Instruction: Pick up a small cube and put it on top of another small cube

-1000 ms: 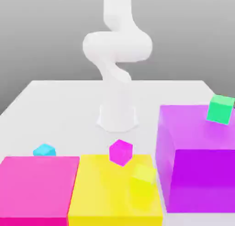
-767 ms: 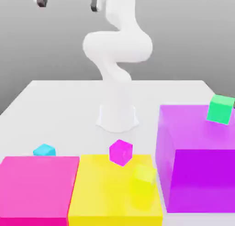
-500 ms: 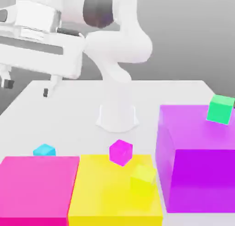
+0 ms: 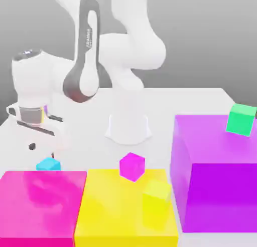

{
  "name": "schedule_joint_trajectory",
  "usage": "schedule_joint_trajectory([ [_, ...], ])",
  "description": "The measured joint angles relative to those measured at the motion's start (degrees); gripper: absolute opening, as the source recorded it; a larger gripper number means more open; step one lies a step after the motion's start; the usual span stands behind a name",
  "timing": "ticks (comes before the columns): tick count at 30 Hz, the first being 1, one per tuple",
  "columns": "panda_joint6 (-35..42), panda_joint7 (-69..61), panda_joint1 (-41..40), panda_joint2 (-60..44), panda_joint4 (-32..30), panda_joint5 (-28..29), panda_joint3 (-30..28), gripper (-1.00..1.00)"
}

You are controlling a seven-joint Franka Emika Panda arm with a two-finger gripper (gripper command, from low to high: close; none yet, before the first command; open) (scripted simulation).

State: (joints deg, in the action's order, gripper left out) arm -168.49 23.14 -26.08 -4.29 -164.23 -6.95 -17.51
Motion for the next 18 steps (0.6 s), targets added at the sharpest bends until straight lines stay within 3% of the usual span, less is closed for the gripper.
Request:
schedule_joint_trajectory([
  [4, -6.51, -6.63, -8.91, -8.21, 1.58, -8.74, 11.15, 0.0],
  [5, -7.92, -7.31, -10.82, -9.91, 1.88, -9.47, 13.2, -1.0],
  [12, -8.07, -7.22, -11.38, -10.14, 1.93, -9.39, 13.75, -1.0],
  [18, 0.55, 2.1, -7.25, 0.9, -0.34, 3.12, 6.35, -1.0],
])
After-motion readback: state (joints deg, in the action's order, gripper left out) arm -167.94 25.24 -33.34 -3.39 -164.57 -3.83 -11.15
